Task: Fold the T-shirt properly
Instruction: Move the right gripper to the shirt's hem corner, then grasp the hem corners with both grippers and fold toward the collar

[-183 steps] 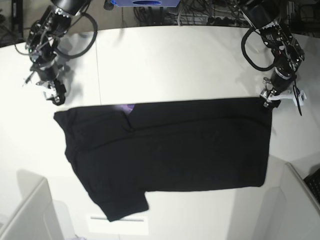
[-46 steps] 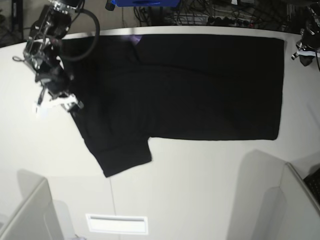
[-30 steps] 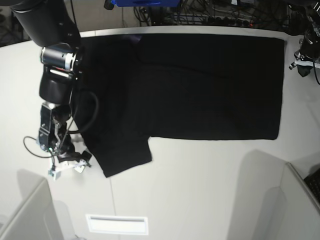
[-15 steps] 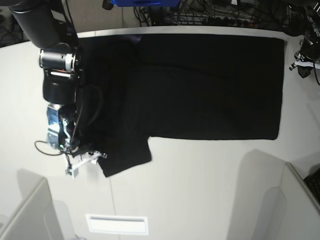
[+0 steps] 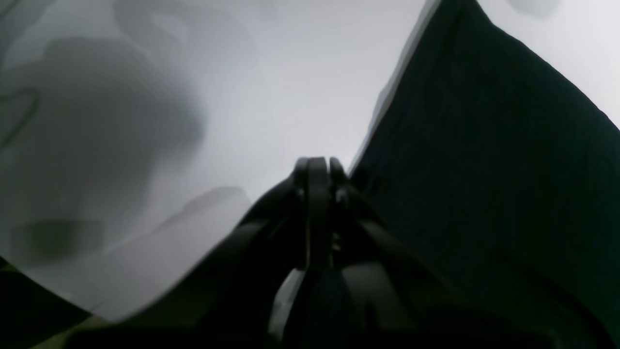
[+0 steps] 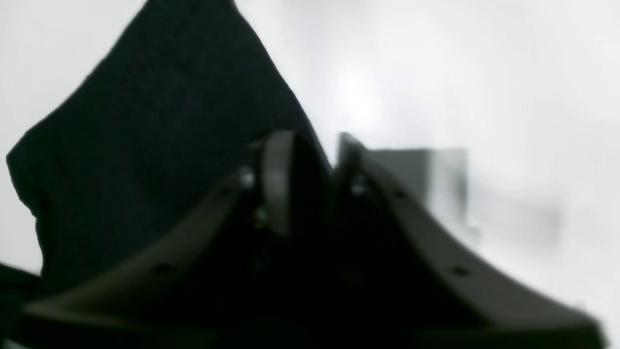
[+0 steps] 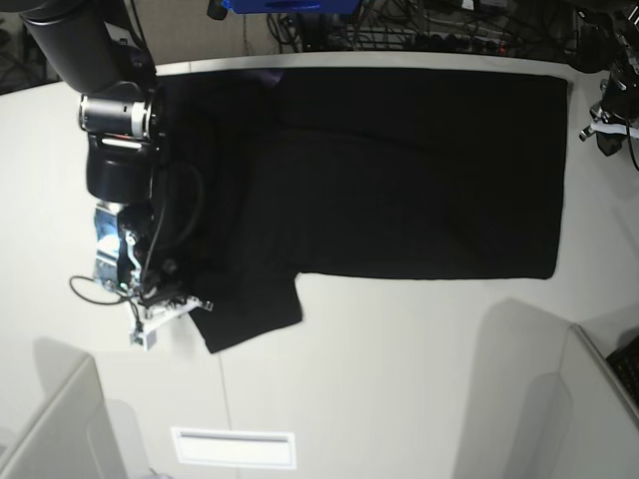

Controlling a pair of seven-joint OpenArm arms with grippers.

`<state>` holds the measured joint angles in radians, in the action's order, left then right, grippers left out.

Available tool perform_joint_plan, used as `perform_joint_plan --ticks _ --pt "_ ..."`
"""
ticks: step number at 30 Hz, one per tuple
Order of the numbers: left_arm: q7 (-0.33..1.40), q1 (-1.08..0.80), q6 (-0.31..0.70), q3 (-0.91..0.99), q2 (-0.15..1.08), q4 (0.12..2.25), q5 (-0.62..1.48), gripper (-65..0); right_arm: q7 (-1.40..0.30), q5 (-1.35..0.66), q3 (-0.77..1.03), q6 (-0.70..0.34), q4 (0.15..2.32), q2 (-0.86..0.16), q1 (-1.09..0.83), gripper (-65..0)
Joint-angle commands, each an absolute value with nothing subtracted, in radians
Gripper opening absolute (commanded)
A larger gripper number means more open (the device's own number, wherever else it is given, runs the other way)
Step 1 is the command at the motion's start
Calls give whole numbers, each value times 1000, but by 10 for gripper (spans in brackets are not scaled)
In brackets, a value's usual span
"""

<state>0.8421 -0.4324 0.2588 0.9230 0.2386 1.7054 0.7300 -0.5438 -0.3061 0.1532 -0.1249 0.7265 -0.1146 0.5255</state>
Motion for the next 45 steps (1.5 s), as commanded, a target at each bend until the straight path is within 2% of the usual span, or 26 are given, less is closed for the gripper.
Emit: perform_joint_plan --ticks 1,2,7,15,16,19,21,22,29,34,38,45 --pt "822 -433 259 931 259 1721 739 -650 -552 -306 153 -131 736 -117 550 -629" --pt "822 -433 259 929 260 1721 739 -650 -552 -306 156 -131 736 -117 550 -650" --pt "823 -384 255 909 298 1653 737 -650 -552 -308 159 -131 765 -116 549 -650" --pt "825 -311 248 834 403 1598 737 -650 -653 -309 160 -131 1029 -114 466 -650" --pt "825 -297 236 814 415 1581 737 -599 -659 -309 160 -131 1030 -114 466 -650" --pt "825 -203 191 725 456 1478 737 -357 -664 -309 160 -131 1033 -114 464 -650" --pt "825 -133 186 699 463 1397 737 -267 -664 -309 160 -131 1033 -114 463 -650" --pt "825 -87 186 694 464 1354 737 -255 -664 -309 160 -131 1033 -114 458 -650" --pt "819 213 186 481 558 1033 737 -253 -665 -309 156 -131 1099 -114 427 -650" --pt "817 384 186 291 572 845 737 -253 -694 -309 157 -131 1141 -114 418 -650" --pt "812 440 188 199 562 792 737 -253 -702 -309 159 -131 1147 -114 417 -650" --pt "731 458 186 180 541 734 737 -253 -705 -309 159 -131 1147 -114 415 -650"
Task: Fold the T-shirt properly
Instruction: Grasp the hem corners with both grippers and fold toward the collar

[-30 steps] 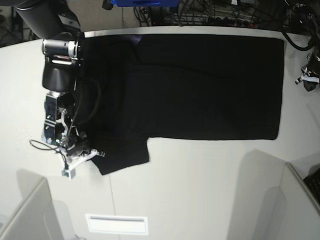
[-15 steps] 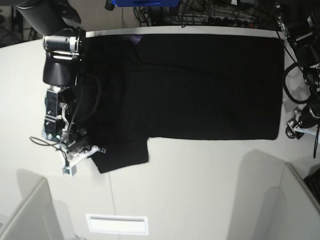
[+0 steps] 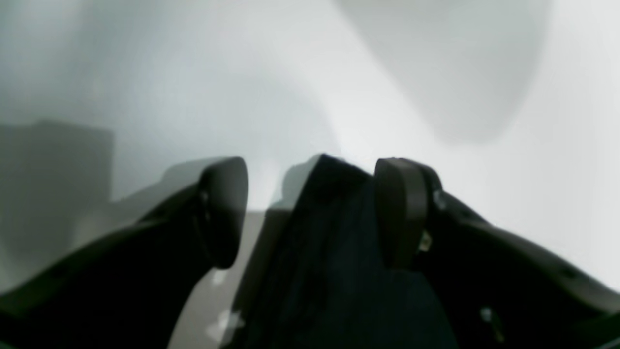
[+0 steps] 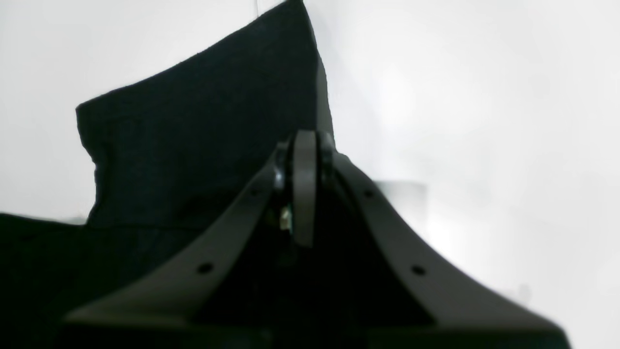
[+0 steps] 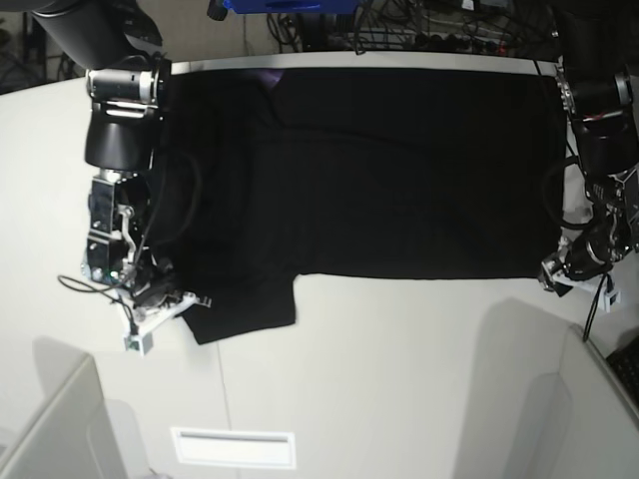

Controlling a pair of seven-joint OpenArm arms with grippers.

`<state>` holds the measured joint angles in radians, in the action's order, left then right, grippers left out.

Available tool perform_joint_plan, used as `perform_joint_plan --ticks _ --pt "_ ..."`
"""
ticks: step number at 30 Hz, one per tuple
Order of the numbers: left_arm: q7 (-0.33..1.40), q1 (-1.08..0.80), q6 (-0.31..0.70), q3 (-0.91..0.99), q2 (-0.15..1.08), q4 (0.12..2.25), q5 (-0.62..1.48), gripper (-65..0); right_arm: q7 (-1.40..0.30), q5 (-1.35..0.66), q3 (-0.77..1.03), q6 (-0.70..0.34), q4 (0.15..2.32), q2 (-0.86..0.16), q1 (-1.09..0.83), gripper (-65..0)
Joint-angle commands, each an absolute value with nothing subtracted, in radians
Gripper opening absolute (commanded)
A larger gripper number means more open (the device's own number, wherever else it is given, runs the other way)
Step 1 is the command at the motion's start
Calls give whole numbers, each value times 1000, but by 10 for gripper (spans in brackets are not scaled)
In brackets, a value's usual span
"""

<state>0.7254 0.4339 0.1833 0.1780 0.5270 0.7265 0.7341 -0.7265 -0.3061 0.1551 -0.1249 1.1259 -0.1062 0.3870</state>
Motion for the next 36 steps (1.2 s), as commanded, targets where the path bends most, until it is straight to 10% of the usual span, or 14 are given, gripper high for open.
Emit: perform_joint_plan --ticks 1,12,20,36 --pt "731 453 186 179 539 734 737 -253 -705 -309 159 -131 1147 -114 415 -650" --pt "725 447 186 45 533 731 737 -270 -705 -309 157 -131 1147 -114 415 -650" --pt "723 447 186 31 513 731 737 -645 -699 -309 159 -131 1147 -114 397 -650" --pt "731 282 193 64 539 1001 746 -650 -587 -308 159 -134 1148 -151 341 -650"
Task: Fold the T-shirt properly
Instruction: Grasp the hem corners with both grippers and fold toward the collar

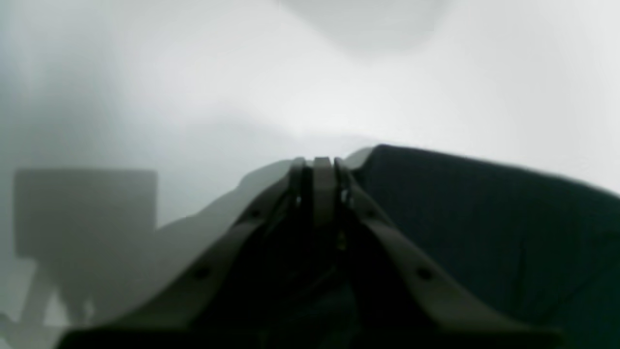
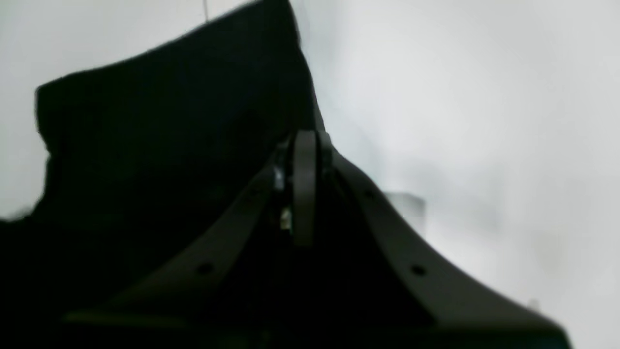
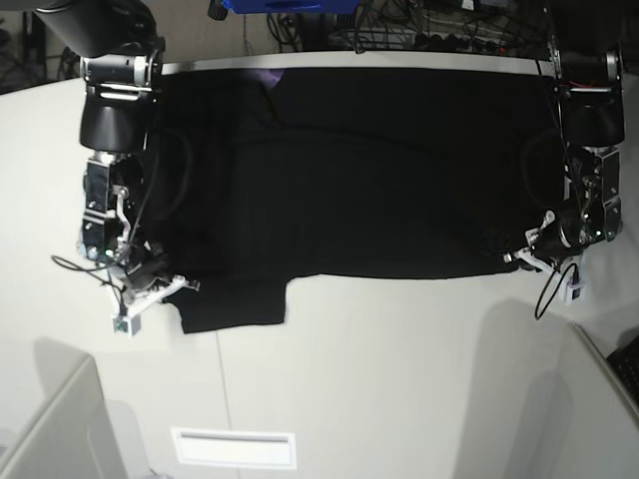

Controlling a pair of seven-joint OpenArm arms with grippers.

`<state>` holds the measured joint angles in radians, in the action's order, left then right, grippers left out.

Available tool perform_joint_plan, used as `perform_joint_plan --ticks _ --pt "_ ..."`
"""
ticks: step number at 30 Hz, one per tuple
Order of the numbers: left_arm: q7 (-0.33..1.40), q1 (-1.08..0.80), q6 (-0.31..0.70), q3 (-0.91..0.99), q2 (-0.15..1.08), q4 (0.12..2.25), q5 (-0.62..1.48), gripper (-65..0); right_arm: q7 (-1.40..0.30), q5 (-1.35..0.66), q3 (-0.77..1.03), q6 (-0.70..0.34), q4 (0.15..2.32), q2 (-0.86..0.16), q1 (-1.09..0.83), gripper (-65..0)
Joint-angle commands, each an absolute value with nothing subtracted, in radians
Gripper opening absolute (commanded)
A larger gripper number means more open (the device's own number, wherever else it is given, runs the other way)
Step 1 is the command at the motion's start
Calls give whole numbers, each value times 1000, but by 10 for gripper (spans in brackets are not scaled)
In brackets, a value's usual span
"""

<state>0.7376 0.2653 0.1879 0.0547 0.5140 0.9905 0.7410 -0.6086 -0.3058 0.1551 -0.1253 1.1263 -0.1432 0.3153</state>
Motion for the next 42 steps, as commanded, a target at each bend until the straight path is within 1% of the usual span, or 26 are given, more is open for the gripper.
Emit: perform_joint_plan --ticks 1,5,9,13,17,24,32,35,37,39,42 --pt "739 255 193 96 541 1033 746 -650 -587 -308 159 -136 1156 -153 340 -650" --pt "843 162 193 268 524 1187 746 -650 -585 -305 156 -136 1176 -171 334 -650" --pt "909 104 193 308 501 1320 745 -650 -593 -306 159 -136 1245 -173 305 -650" --pt "924 50 193 308 496 1414 746 -650 -595 -306 156 -136 1369 -173 232 -650" --pt "920 48 193 309 498 1385 746 -650 -595 -306 156 -136 1385 -173 213 -650" --pt "924 2 188 314 498 1501 746 -650 -596 -308 159 -136 1440 -173 171 -650" --pt "923 -47 194 449 501 1509 746 -650 -596 -308 160 -136 1572 -173 84 -650" --pt "918 -25 222 466 506 1503 739 -650 -596 -308 160 -136 1596 -173 67 -650" --pt "924 30 240 463 506 1498 737 -650 -596 -308 160 -136 1596 -173 67 -650" --pt "935 67 240 447 506 1501 737 -650 -596 -308 160 -136 1598 -170 68 -650" --pt "997 111 237 430 506 1515 737 -650 -596 -308 160 -136 1612 -170 67 -650"
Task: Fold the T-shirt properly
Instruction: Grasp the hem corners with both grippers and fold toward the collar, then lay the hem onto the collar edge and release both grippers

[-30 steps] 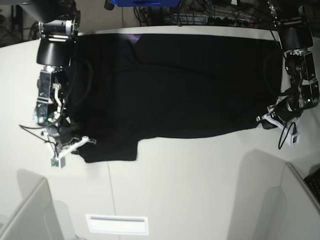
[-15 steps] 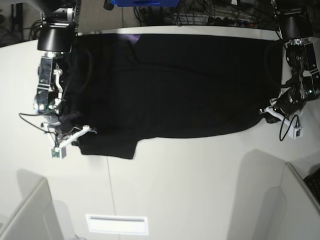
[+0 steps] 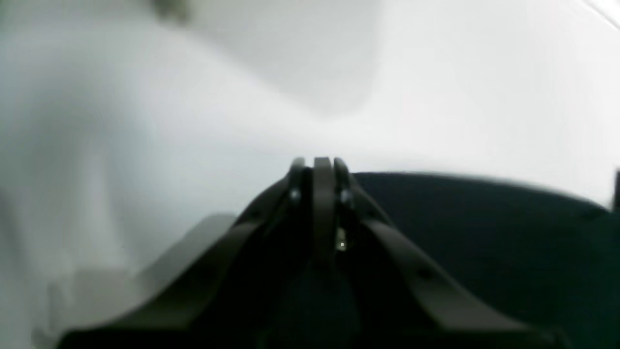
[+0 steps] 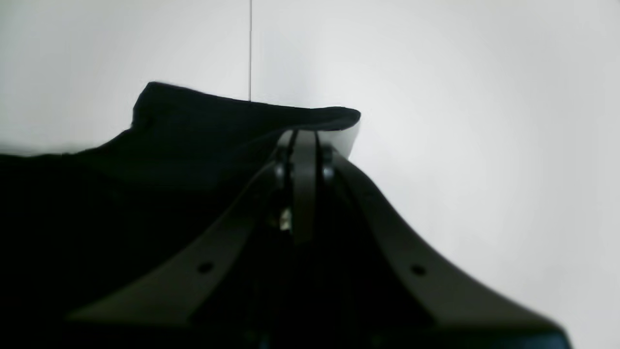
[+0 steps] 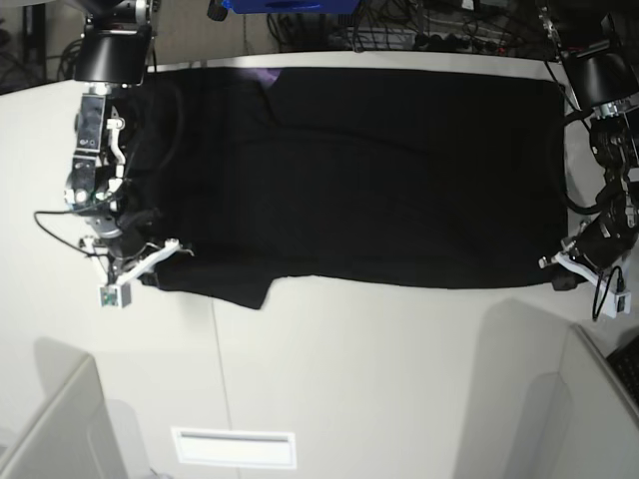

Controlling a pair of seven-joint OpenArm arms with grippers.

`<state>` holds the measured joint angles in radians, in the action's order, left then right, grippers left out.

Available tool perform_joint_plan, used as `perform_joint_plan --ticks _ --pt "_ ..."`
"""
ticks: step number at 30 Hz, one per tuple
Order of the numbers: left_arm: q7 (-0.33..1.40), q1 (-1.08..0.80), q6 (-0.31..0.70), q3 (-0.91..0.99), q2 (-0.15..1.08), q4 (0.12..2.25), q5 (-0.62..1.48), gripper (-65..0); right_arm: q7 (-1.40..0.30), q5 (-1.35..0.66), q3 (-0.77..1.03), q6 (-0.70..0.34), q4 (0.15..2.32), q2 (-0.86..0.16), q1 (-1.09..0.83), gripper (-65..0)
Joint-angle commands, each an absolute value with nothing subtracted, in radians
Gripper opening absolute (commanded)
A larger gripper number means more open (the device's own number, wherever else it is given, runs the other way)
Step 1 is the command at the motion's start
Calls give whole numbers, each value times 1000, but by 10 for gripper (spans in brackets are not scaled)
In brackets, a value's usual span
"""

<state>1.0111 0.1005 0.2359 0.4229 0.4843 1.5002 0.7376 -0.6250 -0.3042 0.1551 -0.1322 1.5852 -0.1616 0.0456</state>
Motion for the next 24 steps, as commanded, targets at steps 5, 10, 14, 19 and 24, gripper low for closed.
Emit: perform_joint_plan --ticks 5,10,14,19,24 --pt "1012 91 239 430 503 1573 739 -650 -657 -308 185 -136 1713 -171 33 -650" --pt "1012 13 242 433 506 1649 739 -650 -733 -308 251 -136 1791 -170 -13 -650" --pt "1010 -76 243 433 516 1685 743 -650 -745 -308 260 -136 1828 -171 -71 -650" --pt "1010 -185 245 516 513 1742 746 -650 -748 -308 262 -136 1867 -171 -145 -650" --pt "1013 -263 308 579 513 1805 746 -650 -750 -308 262 -134 1952 -168 -220 -650"
